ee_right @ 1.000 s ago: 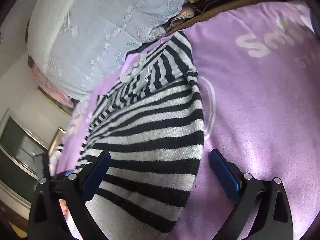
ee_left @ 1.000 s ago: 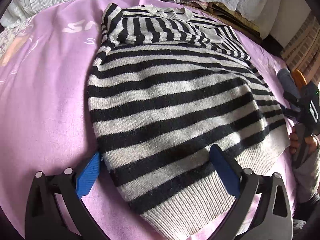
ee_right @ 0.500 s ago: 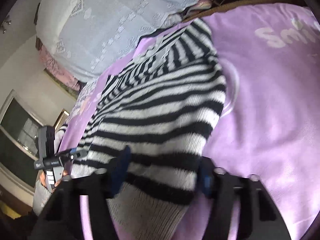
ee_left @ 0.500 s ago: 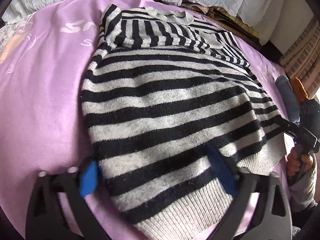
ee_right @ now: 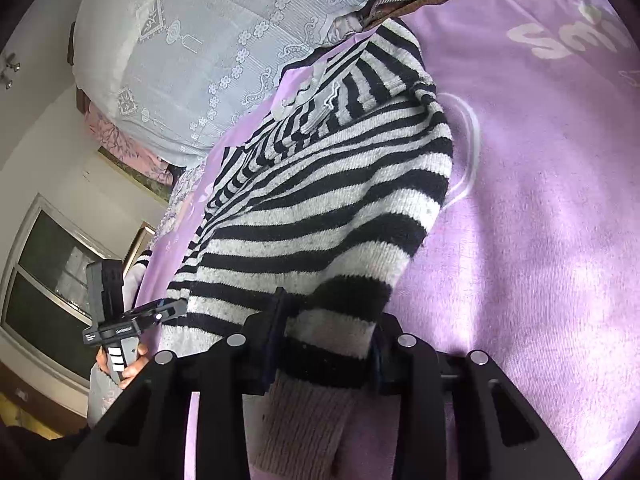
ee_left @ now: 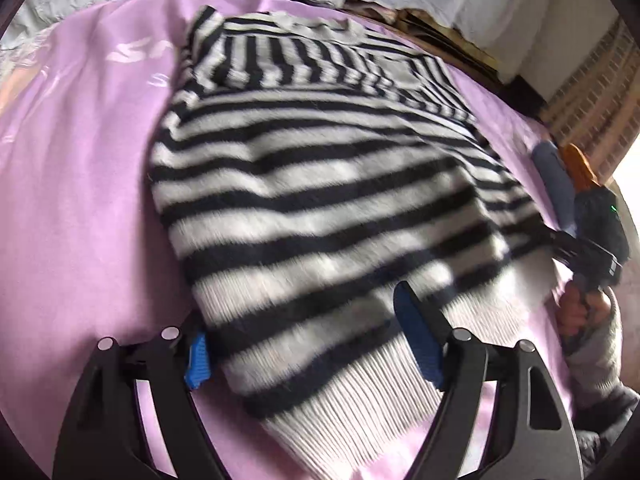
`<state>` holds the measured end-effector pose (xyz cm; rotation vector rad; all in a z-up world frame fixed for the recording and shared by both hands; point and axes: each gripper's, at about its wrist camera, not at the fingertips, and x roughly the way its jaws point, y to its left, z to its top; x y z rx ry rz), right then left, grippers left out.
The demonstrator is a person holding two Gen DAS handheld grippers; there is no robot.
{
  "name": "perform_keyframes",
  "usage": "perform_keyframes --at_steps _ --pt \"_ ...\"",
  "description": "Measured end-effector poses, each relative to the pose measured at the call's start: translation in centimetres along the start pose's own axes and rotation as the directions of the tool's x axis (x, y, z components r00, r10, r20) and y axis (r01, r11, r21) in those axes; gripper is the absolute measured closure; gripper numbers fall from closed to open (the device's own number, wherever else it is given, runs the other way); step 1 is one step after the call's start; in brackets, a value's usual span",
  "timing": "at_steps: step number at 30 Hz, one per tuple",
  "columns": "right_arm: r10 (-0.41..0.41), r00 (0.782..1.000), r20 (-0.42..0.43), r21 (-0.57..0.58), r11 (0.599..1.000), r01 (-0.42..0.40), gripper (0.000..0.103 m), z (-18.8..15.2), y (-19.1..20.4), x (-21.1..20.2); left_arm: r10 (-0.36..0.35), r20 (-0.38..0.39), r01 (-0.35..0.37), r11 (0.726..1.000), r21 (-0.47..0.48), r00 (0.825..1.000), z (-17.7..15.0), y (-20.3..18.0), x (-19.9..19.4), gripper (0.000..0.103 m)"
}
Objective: Fold small clothes
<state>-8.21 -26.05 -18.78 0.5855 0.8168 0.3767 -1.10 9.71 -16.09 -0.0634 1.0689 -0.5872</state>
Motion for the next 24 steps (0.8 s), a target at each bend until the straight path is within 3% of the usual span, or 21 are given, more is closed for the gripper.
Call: perform_keyframes --at_steps 4,8,11,17,24 --pt "0.013 1.0 -0.01 0.021 1.0 -0.012 0.069 0.3 -0.4 0.4 -0.024 0.01 0.024 0.999 -0.031 1.0 -0.3 0.7 -0.2 0.029" --pt "0.021 1.0 0.011 0.029 0.999 -0.021 0.086 0.4 -0.5 0.3 0.018 0.045 -0.015 0.998 -0.061 0.999 0.9 1.4 0.2 0.071" --pt "0.014 0.999 0.033 -0.008 1.0 -0.013 0.088 0.3 0.5 -0.2 -0.014 0.065 0.02 0.996 -0.091 0.998 0.7 1.9 -0.6 0.086" --pt "0.016 0.996 0.086 -0.037 0.999 -0.013 0.089 0.8 1.6 -1.5 0.009 0.119 -0.001 0.998 -0.067 0.993 1.0 1.3 -2.2 0.088" --pt "0.033 0.992 0.119 -0.05 0.998 -0.027 0.089 2.9 2.9 -2.4 0.037 0.177 -0.035 0.999 -0.015 0.984 4.0 -0.2 -3.7 0.088"
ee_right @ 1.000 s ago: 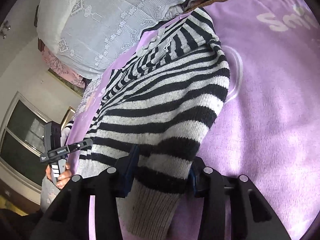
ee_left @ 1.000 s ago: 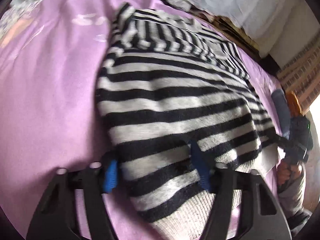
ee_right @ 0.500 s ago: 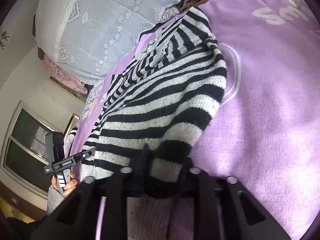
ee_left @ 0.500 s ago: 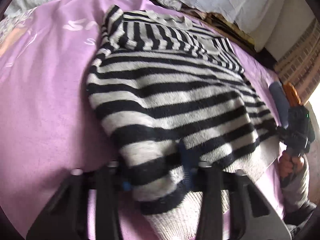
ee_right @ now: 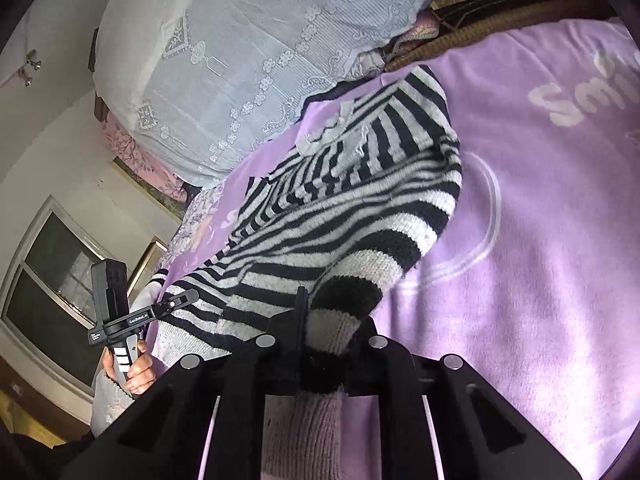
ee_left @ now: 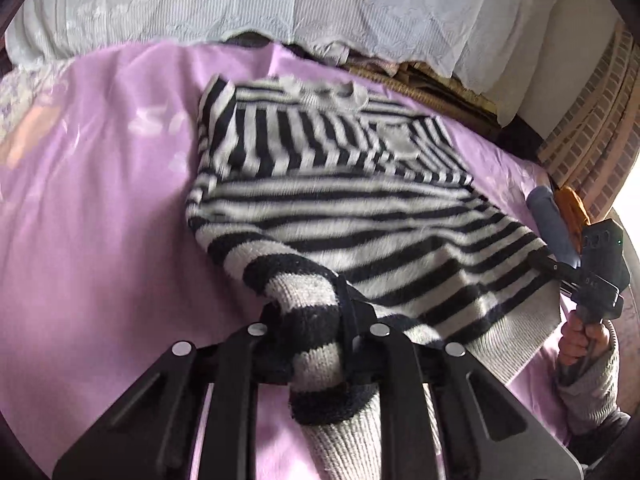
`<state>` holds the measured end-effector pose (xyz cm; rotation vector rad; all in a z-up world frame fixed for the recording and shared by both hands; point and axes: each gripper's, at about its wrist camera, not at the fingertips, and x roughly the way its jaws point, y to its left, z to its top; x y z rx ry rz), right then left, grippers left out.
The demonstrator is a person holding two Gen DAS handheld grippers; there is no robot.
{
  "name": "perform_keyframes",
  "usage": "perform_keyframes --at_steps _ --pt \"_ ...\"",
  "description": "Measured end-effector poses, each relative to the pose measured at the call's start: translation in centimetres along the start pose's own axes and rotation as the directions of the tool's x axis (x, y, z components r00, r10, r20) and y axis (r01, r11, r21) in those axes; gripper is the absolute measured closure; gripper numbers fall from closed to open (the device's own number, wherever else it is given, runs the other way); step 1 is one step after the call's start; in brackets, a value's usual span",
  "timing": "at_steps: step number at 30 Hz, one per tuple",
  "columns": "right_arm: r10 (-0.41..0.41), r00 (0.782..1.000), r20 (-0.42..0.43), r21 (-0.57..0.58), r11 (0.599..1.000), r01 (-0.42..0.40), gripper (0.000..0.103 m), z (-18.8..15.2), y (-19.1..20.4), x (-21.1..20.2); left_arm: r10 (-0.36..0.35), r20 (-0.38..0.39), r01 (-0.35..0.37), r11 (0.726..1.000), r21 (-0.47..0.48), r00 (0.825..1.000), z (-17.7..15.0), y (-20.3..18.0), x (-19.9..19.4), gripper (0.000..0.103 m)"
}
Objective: Fold small clothes
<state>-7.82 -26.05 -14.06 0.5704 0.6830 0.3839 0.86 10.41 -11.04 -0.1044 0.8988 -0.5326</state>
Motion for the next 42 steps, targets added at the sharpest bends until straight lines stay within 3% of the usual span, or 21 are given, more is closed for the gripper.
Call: perform_keyframes --at_steps 24,36,42 --pt "-0.003 0.991 0.133 -0.011 1.0 0.005 0.089 10.6 0.9 3.4 0.1 0.141 -0.095 0.994 -0.046 0.985 9.5 1.2 1.2 0.088" --pt "-0.036 0.986 0.165 0.073 0.997 0.024 0.089 14.7 -2.0 8.6 0.148 0.126 -0.133 0.983 -0.124 0.981 13.1 3.8 5.9 0.088" --pt "-0.094 0.983 0.157 0.112 0.991 0.077 0.089 15.3 -4.8 11.4 0.182 0.109 -0.165 0.975 -0.151 0.977 13.8 4.8 9.1 0.088"
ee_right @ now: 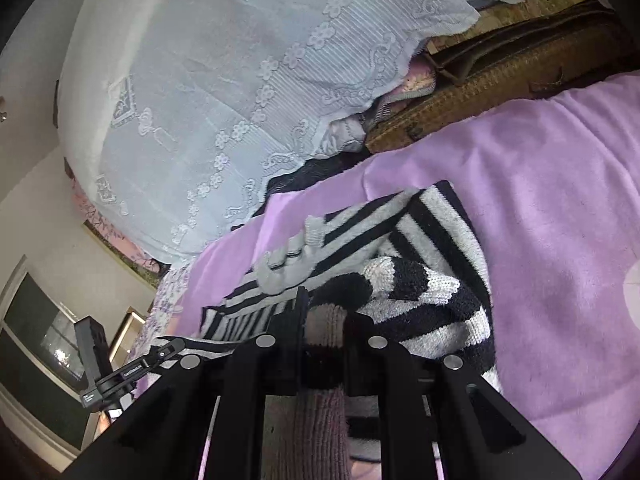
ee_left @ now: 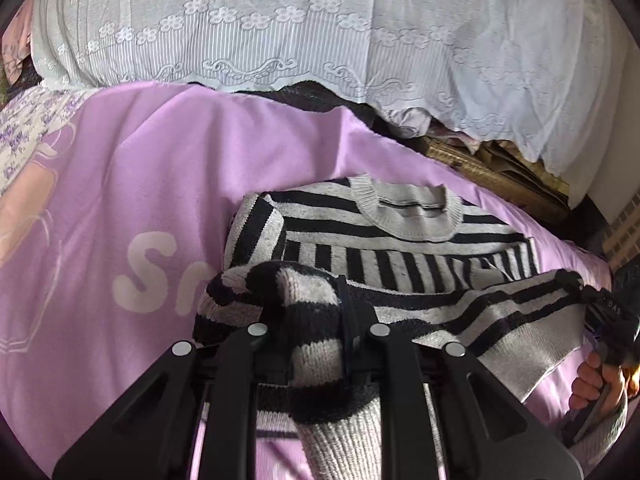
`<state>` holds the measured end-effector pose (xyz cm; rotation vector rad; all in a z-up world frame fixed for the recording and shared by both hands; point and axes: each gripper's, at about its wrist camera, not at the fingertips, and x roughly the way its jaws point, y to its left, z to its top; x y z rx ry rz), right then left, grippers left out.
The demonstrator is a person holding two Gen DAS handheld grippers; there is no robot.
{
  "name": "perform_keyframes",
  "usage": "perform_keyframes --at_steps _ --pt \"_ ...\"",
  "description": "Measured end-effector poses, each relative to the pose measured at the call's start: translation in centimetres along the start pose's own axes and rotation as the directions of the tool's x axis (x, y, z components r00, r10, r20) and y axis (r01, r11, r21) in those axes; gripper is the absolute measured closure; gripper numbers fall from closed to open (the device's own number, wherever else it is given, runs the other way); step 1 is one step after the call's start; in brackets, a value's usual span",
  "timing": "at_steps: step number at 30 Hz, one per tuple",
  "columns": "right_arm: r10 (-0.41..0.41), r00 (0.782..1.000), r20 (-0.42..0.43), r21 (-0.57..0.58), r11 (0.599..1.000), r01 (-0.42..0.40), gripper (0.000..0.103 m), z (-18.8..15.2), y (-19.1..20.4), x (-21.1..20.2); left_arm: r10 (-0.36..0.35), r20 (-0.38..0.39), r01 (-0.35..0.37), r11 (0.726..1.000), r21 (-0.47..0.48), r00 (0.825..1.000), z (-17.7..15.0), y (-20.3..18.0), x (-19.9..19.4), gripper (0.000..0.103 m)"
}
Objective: Fold small clothes
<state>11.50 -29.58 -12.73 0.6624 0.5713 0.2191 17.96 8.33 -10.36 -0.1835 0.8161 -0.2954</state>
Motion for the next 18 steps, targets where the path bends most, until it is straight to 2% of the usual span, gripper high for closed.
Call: perform_keyframes --at_steps 4,7,9,10,11,12,15,18 --pt "0.007 0.999 -0.046 0.07 0.998 -0.004 0.086 -0.7 -2.7 1.4 0.006 -0.063 -0.009 0.999 -0.041 0.998 -1.1 1.2 3.0 0.085" --pt "0.028 0.998 -0.059 0.049 0.998 -0.025 0.075 -1.1 -2.5 0.7 -0.004 -0.069 0.002 0.999 -0.035 0.998 -1.5 1.4 2.8 0.083" --pt "0.047 0.998 -0.048 0.024 0.999 -0.046 0.047 -1.2 -1.7 -0.7 -0.008 -0.051 0.007 1.0 -0.023 0.999 -1.7 1.3 1.6 0.072" --pt "0.05 0.998 -0.045 0.008 0.999 -0.05 0.044 -1.3 -1.3 -1.5 -0.008 -0.045 0.007 1.0 -0.018 0.999 -1.8 1.3 1.0 0.054" --pt "0.048 0.998 -0.047 -0.006 0.999 -0.048 0.044 -1.4 -1.1 -2.1 -0.005 -0.04 0.004 1.0 -0.016 0.999 -1.9 1.3 0.4 0.035" --pt "0.041 0.998 -0.051 -0.026 0.999 -0.042 0.044 -1.6 -0.8 -2.7 0.011 -0.029 -0.011 1.0 -0.014 1.0 -2.1 1.3 -0.3 0.03" --pt "-0.021 0.999 -0.05 -0.119 0.993 0.015 0.044 -3.0 0.1 -5.1 0.019 -0.033 -0.019 1.0 0.02 0.999 -2.8 1.5 -2.2 0.028" --pt "-0.109 0.993 -0.039 -0.28 0.955 0.094 0.047 -5.2 1.9 -7.1 0.02 -0.067 -0.015 0.997 0.077 0.998 -4.5 1.8 -3.7 0.028"
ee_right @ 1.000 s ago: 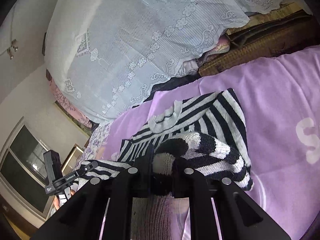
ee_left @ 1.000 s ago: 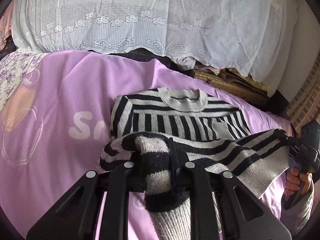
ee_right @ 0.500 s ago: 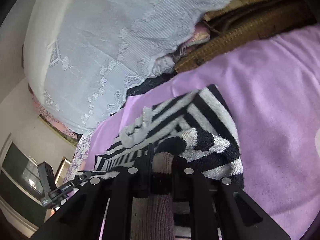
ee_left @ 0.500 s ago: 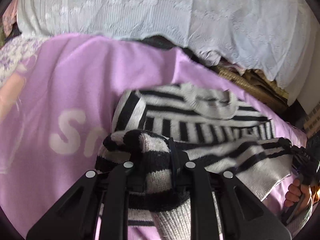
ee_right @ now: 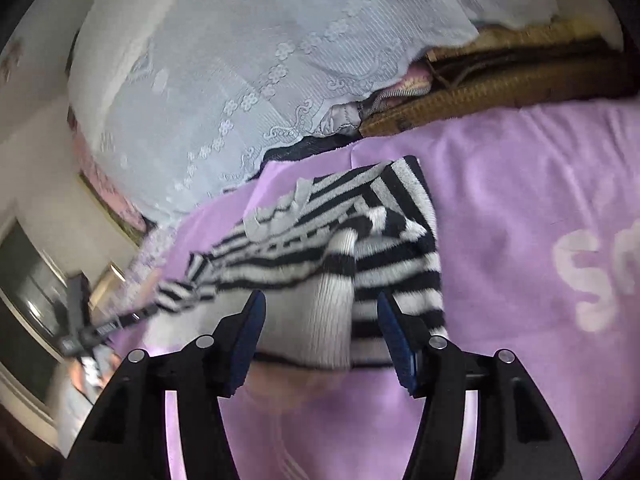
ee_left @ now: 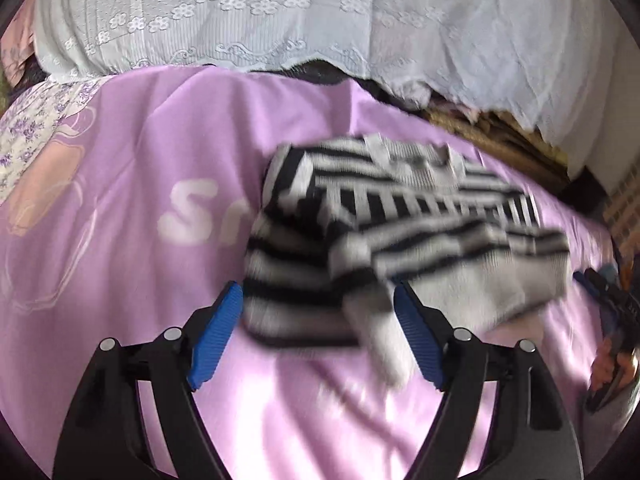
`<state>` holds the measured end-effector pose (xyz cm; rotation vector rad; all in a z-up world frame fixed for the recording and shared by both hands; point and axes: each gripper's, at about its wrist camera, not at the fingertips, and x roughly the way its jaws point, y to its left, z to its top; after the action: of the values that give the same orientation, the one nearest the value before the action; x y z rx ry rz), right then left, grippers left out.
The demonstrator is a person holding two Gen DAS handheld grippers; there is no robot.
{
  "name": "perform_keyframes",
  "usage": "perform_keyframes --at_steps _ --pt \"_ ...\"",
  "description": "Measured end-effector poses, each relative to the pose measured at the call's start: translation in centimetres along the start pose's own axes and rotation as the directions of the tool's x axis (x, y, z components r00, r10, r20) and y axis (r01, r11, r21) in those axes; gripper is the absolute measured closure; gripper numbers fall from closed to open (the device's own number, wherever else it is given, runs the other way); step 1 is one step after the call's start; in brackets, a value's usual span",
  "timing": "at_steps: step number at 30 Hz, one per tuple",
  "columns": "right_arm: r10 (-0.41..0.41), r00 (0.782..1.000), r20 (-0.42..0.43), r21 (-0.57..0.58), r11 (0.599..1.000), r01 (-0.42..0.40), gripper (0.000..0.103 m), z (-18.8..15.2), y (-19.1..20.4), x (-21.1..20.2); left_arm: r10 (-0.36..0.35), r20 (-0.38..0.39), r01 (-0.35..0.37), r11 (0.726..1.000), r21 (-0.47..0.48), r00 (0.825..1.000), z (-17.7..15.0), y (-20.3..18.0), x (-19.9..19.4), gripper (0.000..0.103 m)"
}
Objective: Fold small clothes
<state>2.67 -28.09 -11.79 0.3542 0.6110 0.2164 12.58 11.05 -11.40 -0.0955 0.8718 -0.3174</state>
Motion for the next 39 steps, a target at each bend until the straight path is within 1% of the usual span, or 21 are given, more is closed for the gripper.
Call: perform_keyframes --at_steps 2,4,5,7,11,13,15,17,19,20,21,24,26,27,28,29,31,32,34,36,39 --pt "-0.068 0.998 -0.003 -0.082 0.994 0.067 0.055 -0.8 1.0 -0.4 0.036 -0.034 -0.034 0.997 0.069 0.999 -1.5 -0.2 -0.1 0.027" --pt "-0.163 0.986 0.02 -0.145 0.976 0.164 0.066 -1.0 1.5 -0.5 0.124 -0.041 -0.118 0.984 0.133 0.991 -2.6 -0.5 0.2 0.027" --pt "-0.207 0.978 0.037 -0.158 0.965 0.211 0.07 -0.9 1.4 -0.5 0.156 -0.035 -0.15 0.979 0.139 0.987 -2.7 -0.4 0.2 0.027" --pt "-0.274 0.961 0.045 -0.161 0.947 0.277 0.071 -0.7 0.5 -0.4 0.158 -0.028 -0.154 0.983 0.102 0.987 -2.3 0.6 -0.1 0.027" --pt "-0.258 0.966 0.005 -0.157 0.954 0.256 0.071 -0.9 -0.5 0.1 0.161 -0.008 -0.161 0.986 0.038 0.987 -1.3 2.7 -0.7 0.027" --pt "-0.253 0.967 -0.023 -0.211 0.947 0.242 0.071 -1.0 0.4 1.1 0.206 -0.029 -0.202 0.975 0.094 0.978 -1.0 2.0 0.4 0.027" --pt "-0.245 0.968 -0.053 -0.304 0.927 0.218 0.071 -1.4 2.2 2.3 0.195 -0.059 -0.181 0.967 0.178 0.979 -1.0 0.3 1.5 0.027" --pt "-0.223 0.972 -0.078 -0.35 0.919 0.183 0.071 -1.3 3.5 3.3 0.246 -0.044 -0.219 0.921 0.323 0.968 -1.5 -2.6 2.5 0.027" --pt "-0.189 0.975 -0.115 -0.361 0.923 0.136 0.071 -0.9 4.4 4.3 0.309 0.008 -0.282 0.855 0.436 0.951 -1.5 -5.0 3.4 0.027" --pt "-0.162 0.977 -0.141 -0.357 0.929 0.103 0.071 -0.2 4.6 5.2 0.319 0.015 -0.291 0.842 0.454 0.947 -1.1 -5.6 3.8 0.027" --pt "-0.144 0.977 -0.156 -0.349 0.933 0.082 0.071 0.4 4.9 5.9 0.307 0.011 -0.279 0.848 0.45 0.952 -0.2 -5.8 4.0 0.027" --pt "-0.052 0.986 -0.158 -0.235 0.972 0.013 0.072 4.5 4.2 8.4 0.212 -0.005 -0.198 0.918 0.345 0.977 3.9 -5.0 4.4 0.025" --pt "-0.052 0.994 -0.099 -0.039 0.998 0.048 0.076 8.7 1.5 10.5 0.247 0.035 -0.249 0.953 0.173 0.968 8.2 -3.1 5.4 0.019" --pt "-0.069 0.995 -0.075 0.069 0.995 0.074 0.076 10.1 0.0 11.3 0.256 0.015 -0.256 0.964 0.067 0.967 10.0 -1.6 6.1 0.016" --pt "-0.066 0.997 -0.048 0.184 0.98 0.074 0.075 11.2 -1.7 11.9 0.229 -0.034 -0.231 0.969 -0.091 0.973 11.5 1.1 7.2 0.016" --pt "-0.057 0.998 -0.032 0.229 0.971 0.063 0.075 11.4 -2.3 11.9 0.188 -0.072 -0.199 0.957 -0.21 0.98 11.9 3.1 8.0 0.017" --pt "-0.011 1.0 -0.001 0.255 0.967 0.011 0.075 10.9 -2.5 11.2 0.097 -0.096 -0.122 0.944 -0.308 0.991 11.2 4.8 8.7 0.02" --pt "-0.005 1.0 0.004 0.231 0.973 0.004 0.075 10.5 -2.1 10.8 0.091 -0.094 -0.114 0.952 -0.285 0.991 10.7 4.7 8.7 0.02" --pt "-0.062 0.998 0.016 0.145 0.988 0.059 0.074 9.7 -1.1 9.8 0.172 -0.072 -0.181 0.972 -0.148 0.982 9.5 2.8 8.2 0.02" --pt "-0.107 0.994 0.018 0.095 0.99 0.105 0.07 9.1 -0.7 9.1 0.245 -0.058 -0.248 0.968 -0.047 0.968 8.8 1.1 7.9 0.019" --pt "-0.128 0.991 0.036 0.113 0.986 0.123 0.069 9.1 -1.2 9.0 0.3 0.007 -0.3 0.953 0.048 0.954 8.9 -1.3 7.2 0.019"
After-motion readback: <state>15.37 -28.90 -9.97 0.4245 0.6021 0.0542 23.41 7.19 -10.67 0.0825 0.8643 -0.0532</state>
